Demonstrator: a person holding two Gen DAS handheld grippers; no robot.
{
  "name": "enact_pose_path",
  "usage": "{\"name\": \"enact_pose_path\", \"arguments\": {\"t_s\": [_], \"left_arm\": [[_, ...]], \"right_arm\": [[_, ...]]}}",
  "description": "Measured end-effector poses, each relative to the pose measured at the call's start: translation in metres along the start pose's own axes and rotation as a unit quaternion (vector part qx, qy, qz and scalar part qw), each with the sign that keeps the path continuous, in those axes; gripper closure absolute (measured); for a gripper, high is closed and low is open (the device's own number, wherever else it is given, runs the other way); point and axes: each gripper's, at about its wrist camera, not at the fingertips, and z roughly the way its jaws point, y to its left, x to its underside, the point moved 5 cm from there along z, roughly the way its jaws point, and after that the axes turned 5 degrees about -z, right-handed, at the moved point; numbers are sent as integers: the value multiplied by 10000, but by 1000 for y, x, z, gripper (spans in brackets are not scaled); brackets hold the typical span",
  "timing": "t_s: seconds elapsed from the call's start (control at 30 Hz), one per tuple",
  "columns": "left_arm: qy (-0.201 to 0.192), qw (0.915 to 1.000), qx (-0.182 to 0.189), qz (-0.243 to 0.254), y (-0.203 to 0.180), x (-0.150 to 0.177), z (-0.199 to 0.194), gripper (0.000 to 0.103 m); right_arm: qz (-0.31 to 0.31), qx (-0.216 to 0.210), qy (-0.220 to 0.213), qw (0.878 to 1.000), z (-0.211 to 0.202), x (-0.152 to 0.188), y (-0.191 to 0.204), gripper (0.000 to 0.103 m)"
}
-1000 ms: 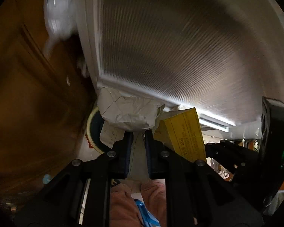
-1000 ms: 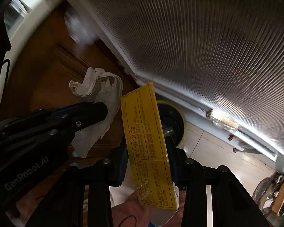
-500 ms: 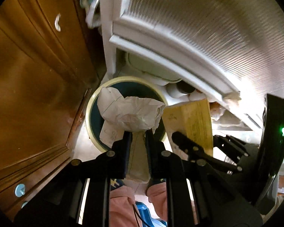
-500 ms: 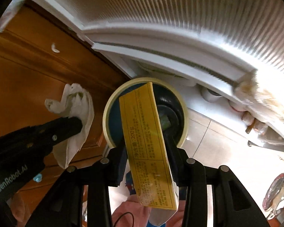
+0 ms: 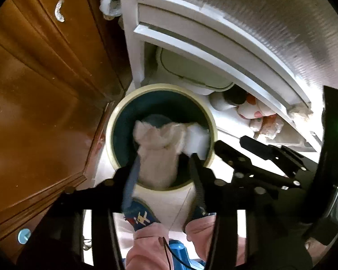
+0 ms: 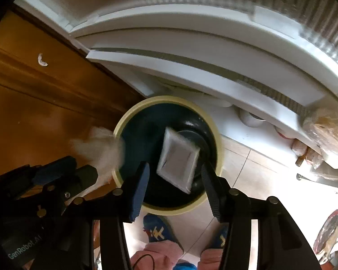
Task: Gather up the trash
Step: 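Open both grippers to drop the yellow box and tissue into the bin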
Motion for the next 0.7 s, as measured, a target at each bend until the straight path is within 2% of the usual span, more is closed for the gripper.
{"name": "enact_pose_path", "arguments": {"t_s": [0.07, 0.13, 0.43, 0.7], "left_arm": [[10, 10000, -57, -71, 0, -1, 3, 36], [-2, 9999, -28, -105, 0, -1, 1, 32], [12, 10000, -40, -20, -7, -4, -19, 30], [-46, 9999, 24, 107, -20, -12, -76, 29]], "right_arm": [[86, -3, 12, 10000, 0, 0, -6, 54], [130, -3, 0, 9999, -2, 0, -12, 54], [179, 84, -69, 9998, -34, 0, -14, 54], [241, 127, -153, 9995, -84, -4, -10, 54]]}}
